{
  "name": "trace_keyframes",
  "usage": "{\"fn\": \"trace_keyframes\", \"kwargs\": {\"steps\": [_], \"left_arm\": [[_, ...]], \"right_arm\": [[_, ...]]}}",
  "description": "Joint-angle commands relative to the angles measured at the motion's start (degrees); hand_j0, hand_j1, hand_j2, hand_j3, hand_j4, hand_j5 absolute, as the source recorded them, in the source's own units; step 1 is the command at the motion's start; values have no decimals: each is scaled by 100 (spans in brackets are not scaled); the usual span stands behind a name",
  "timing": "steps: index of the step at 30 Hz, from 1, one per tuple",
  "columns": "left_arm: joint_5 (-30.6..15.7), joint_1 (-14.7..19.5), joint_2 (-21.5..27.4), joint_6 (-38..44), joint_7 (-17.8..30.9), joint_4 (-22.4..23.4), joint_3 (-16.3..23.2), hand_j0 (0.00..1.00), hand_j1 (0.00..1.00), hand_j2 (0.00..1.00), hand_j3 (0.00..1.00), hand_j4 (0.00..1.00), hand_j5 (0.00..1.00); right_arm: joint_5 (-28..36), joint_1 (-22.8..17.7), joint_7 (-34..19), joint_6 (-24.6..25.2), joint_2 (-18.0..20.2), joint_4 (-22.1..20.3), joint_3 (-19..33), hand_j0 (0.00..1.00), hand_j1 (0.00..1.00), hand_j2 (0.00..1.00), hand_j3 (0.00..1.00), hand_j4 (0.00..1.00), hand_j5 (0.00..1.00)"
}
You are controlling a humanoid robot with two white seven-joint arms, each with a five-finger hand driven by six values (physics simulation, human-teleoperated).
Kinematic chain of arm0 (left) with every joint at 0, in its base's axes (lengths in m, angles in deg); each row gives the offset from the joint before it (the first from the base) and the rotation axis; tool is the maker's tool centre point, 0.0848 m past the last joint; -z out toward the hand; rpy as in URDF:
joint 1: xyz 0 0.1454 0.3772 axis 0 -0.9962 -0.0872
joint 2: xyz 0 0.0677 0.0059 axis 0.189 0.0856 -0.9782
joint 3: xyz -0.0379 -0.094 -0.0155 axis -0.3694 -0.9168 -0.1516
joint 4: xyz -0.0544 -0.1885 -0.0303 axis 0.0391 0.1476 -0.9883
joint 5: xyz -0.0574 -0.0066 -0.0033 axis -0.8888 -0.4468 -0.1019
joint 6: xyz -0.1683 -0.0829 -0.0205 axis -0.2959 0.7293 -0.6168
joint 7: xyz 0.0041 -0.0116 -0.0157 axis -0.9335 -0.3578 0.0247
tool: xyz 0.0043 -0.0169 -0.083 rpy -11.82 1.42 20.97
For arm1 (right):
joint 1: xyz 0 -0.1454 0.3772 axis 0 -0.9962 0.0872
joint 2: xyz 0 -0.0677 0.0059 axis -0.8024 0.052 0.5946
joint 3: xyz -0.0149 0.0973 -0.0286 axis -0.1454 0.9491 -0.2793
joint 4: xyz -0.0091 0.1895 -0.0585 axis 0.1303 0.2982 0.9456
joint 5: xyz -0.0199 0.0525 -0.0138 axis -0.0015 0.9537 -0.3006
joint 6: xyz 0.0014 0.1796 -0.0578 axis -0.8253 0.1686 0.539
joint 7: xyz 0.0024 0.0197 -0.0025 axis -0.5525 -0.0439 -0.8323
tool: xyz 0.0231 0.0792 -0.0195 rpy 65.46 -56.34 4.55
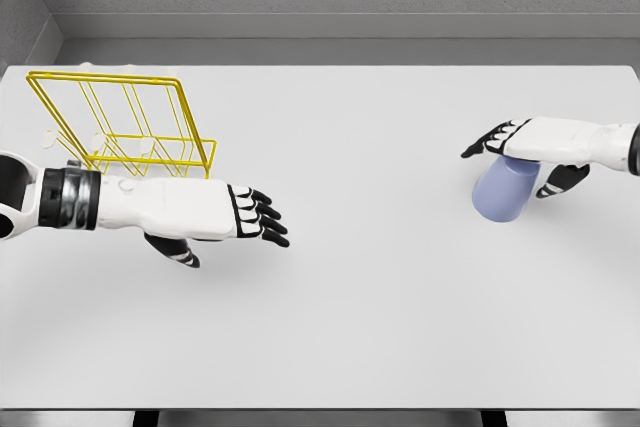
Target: Place the cup on the cup holder with both arms
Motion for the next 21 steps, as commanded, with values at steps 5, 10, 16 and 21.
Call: {"fn": "trace_keyframes", "kwargs": {"steps": [5,10,16,21], "left_arm": [[-32,-26,2,15,-2,-1,8,100,100,100,100,100,100],[-32,-26,2,15,-2,-1,26,100,100,100,100,100,100],[-32,-35,-6,15,-2,-1,35,100,100,100,100,100,100],[-32,-44,-6,15,-2,-1,35,100,100,100,100,100,100]], "right_arm": [[29,0,2,-9,-14,3,-43,87,87,87,87,87,87],[21,0,-7,-18,-14,12,-52,82,82,82,82,82,82],[21,0,-15,-27,-14,12,-87,78,78,78,78,78,78],[21,0,-77,-44,-14,12,-87,70,70,70,70,70,70]]}}
